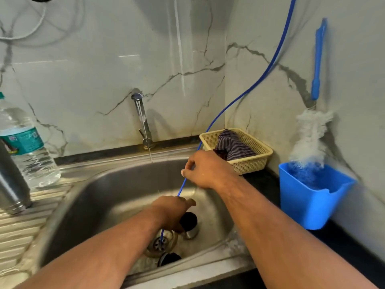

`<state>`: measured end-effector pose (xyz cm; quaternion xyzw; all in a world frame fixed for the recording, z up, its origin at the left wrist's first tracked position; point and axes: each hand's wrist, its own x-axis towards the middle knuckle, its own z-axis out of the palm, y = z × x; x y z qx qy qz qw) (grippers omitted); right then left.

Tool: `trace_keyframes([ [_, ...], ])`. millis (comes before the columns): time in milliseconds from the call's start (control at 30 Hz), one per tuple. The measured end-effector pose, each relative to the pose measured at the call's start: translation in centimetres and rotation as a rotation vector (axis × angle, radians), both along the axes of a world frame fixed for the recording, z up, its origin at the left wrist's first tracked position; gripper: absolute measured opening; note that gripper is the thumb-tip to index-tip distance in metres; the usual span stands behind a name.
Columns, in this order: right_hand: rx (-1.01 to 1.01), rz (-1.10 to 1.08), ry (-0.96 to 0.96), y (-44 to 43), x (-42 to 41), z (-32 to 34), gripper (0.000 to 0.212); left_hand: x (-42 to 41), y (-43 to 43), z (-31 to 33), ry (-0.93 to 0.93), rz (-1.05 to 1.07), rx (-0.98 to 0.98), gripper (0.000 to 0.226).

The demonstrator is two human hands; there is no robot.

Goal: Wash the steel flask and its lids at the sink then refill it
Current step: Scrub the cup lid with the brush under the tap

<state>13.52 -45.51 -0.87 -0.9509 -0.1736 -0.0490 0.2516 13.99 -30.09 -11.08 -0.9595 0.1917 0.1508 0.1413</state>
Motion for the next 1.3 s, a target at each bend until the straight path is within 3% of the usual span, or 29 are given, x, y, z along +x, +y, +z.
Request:
trace_keyframes([
  [67,0.002,0.018,0.008,0.1,-0.2,-0.2,0.017,-0.1,-0.8,-0.3,0.034,-0.019,0.045,0.090],
  [167,0.007,0.023,0.017,0.1,-0.2,-0.3,0.018,-0.4,-1.3,-0.6,0.009,-0.043,0.031,0.070],
  [300,0.044,0.004,0.035,-0.3,-0.1,-0.1,0.017,-0.2,-0.3,0.0,0.014,0.066,-0.166,0.063],
  [533,0.124,-0.036,0.031,-0.5,-0.1,0.3,0.019,0.5,3.8,2.2,0.083,0.437,-1.089,0.058],
  [667,0.126,-0.029,0.086,-0.4,-0.3,0.1,0.024,0.8,5.8,2.7,0.137,0.586,-1.514,0.084],
  [733,0.146,-0.030,0.111,-0.4,-0.4,0.0,0.023,1.0,6.2,3.0,0.195,0.648,-1.749,0.065],
  [833,0.164,-0.038,0.127,-0.3,-0.4,-0.2,0.022,1.2,6.4,3.9,0.126,0.815,-2.067,0.029],
  [967,0.135,-0.038,0.143,0.3,-0.4,-0.6,0.021,1.4,6.9,4.3,-0.024,0.866,-2.127,0.023],
  [1100,0.120,-0.030,0.157,0.7,-0.4,-0.8,0.019,1.8,7.2,4.8,-0.043,0.843,-2.228,0.015],
  [1300,0.118,-0.013,0.175,1.1,-0.5,-1.0,0.016,2.6,7.6,4.0,-0.114,0.753,-2.122,0.057],
])
